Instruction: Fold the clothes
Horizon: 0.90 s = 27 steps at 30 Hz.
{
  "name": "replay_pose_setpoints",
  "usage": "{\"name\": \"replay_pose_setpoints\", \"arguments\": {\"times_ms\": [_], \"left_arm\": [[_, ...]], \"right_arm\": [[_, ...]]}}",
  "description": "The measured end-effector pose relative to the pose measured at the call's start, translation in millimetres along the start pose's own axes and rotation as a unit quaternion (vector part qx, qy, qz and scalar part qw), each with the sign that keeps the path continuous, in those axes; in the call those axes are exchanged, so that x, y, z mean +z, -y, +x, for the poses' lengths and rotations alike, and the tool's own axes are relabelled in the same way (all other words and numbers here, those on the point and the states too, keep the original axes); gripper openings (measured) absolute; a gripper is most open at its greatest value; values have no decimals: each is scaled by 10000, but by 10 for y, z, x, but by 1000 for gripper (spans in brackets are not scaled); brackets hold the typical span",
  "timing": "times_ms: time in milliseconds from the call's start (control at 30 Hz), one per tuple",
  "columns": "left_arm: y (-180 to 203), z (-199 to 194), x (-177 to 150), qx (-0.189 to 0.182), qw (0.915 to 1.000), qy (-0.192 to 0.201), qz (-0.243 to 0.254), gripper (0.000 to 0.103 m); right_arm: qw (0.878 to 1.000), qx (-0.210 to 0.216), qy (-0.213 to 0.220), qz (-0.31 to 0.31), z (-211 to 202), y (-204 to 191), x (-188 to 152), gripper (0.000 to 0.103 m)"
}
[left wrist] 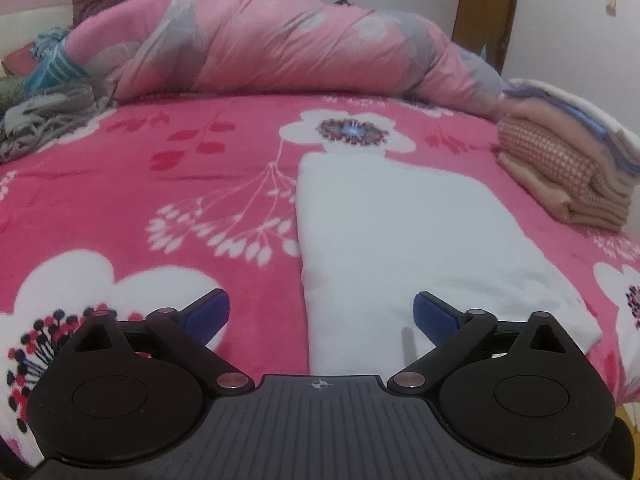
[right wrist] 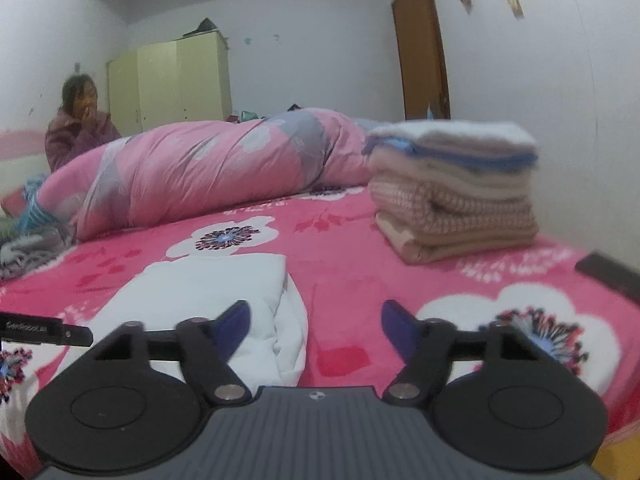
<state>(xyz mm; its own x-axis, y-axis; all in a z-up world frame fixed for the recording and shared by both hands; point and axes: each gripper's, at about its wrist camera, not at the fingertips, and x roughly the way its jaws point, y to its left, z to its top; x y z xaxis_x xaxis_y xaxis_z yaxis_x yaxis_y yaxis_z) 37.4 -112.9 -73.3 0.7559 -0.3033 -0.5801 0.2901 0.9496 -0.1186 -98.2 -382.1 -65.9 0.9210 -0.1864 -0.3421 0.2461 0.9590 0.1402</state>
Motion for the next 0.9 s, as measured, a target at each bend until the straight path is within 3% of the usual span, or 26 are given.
{"name": "replay_pose_setpoints", "arguments": {"times_ms": [133,200,333,467,700,900], "left_arm": [[188,-35,99,-358,9982,343,344,90],[283,-53,149,-537,9959,514,516,85],[616,63,163,-1072,9888,455,931,76],[898,251,79,-1372,9817,223,1304,66],[1164,430,-38,-1421,9712,177,1902,61],[1175,455,-92,-1379,9679,218,2092,62]], "right_arm": [[9980,277,-103,561,116,192,-43,38],[9948,513,-227,847,188,274,-88,31],[9884,886,-444,1154,309,363,-183,27],[9859,1079,-522,1170,415,418,-222,22],[9821,1349,-644,1150,651,511,-245,7],[9765,1661,-897,1038,844,474,-250,1]]}}
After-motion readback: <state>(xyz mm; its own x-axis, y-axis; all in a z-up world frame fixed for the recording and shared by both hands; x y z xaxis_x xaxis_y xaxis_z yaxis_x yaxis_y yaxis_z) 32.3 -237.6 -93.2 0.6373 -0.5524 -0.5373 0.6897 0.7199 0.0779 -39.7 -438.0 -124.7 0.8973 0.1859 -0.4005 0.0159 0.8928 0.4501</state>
